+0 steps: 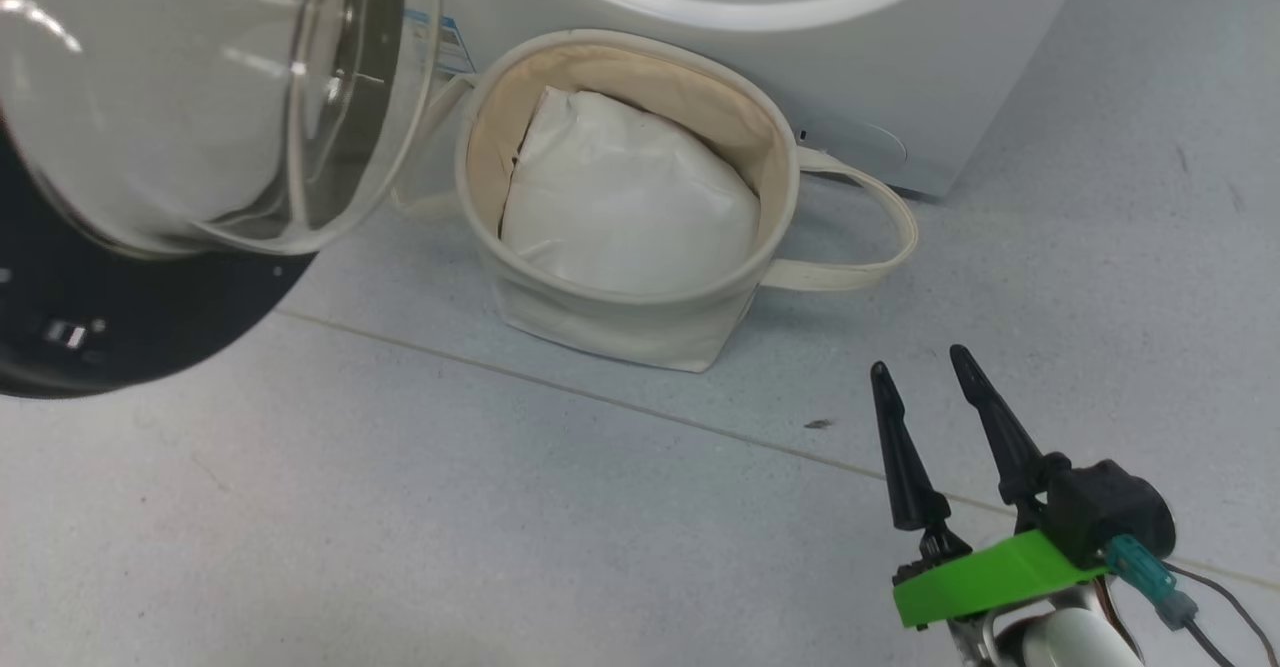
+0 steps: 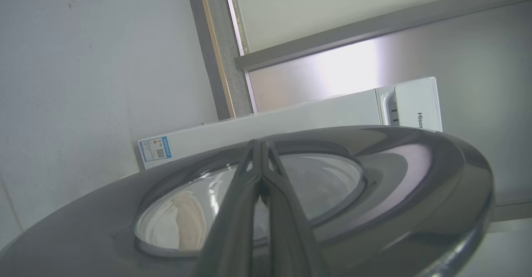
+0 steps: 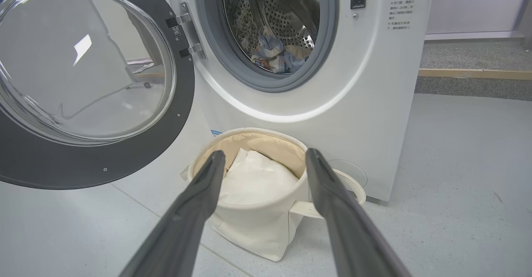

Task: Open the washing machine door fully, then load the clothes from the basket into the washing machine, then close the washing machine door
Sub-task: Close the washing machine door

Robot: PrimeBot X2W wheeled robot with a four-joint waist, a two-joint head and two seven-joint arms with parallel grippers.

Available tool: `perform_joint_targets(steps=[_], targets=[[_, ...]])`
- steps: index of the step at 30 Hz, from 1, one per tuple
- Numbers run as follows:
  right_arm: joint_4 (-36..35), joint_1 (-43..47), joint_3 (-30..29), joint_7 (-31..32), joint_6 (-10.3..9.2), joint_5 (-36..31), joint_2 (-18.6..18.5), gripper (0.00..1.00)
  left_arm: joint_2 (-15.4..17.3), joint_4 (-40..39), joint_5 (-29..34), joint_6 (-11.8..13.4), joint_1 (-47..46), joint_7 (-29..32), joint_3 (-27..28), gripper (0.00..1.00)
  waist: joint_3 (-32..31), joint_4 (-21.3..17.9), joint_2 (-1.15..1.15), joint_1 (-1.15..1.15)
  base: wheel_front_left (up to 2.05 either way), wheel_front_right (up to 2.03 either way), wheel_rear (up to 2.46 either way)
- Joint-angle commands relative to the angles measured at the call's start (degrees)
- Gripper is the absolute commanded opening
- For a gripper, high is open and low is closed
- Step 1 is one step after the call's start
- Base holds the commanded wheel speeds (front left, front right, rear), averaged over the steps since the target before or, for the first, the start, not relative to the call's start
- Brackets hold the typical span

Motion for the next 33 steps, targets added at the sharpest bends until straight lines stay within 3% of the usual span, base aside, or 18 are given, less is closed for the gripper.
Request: perform_joint_targets(steps=[1, 14, 26, 33], targets=[[-1.38, -0.56, 1.4, -0.71, 0.0, 0.49, 0.55, 1.0, 1.92, -3.19, -0.28, -0.39, -0.23, 3.16, -0.93, 0.0, -0.73, 0.59, 0.0, 0.0, 0.0, 0.0, 0.0], [0.2, -0.1, 2.36, -0.71, 0.0, 1.64, 3.5, 1.0, -2.65, -12.61, 0.14, -0.36, 5.78, 12.97, -7.04, 0.0, -5.79, 1.31, 0.0, 0.0, 0.0, 0.0, 0.0], [0.52, 0.11, 1.27, -0.71, 0.0, 3.39, 4.51, 1.0, -12.24, -23.89, -1.47, 0.52, 10.97, 17.58, -12.7, 0.0, -8.58, -0.45, 0.0, 0.0, 0.0, 0.0, 0.0], [0.44, 0.4, 1.37, -0.71, 0.0, 5.27, 4.53, 1.0, -17.14, -25.02, -0.09, 0.97, 11.83, 15.52, -15.37, 0.0, -10.01, -3.17, 0.0, 0.0, 0.0, 0.0, 0.0]])
